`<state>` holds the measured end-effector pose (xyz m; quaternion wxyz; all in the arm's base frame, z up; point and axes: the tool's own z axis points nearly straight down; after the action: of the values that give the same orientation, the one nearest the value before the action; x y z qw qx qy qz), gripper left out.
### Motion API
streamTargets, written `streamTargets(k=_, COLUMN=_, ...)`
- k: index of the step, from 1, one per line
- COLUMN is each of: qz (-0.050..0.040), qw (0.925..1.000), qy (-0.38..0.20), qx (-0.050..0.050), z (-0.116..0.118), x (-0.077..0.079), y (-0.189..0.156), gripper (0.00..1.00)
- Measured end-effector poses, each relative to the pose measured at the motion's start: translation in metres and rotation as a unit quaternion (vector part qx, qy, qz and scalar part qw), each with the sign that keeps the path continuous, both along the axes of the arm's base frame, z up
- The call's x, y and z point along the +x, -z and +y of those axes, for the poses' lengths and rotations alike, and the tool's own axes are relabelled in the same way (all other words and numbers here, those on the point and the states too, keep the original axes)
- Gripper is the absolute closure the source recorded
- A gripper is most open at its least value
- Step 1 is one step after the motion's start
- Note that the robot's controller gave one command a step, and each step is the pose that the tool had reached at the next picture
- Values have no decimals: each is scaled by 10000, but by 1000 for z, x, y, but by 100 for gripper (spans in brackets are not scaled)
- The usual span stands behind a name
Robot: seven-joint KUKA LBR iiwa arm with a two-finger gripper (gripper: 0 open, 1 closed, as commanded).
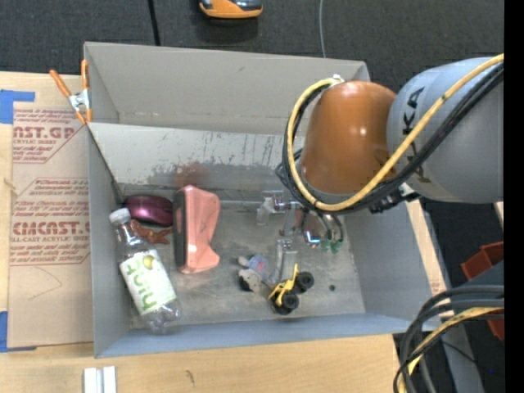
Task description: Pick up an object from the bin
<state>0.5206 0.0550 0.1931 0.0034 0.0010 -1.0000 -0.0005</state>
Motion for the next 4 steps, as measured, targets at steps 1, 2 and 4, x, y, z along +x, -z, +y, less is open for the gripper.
streamTargets(k=1, qz=-40, qw=10000, qy=6, qx=2, z=0, x=2, y=-5, gripper=0)
streamTargets(k=2, qz=-67, qw=10000, qy=-39, qx=5, z=-3, x=3, y=59, gripper=0)
streamTargets(k=4, qz=-31, qw=10000, qy=-83, qx=-6, z=-3, x=13, y=46, gripper=0)
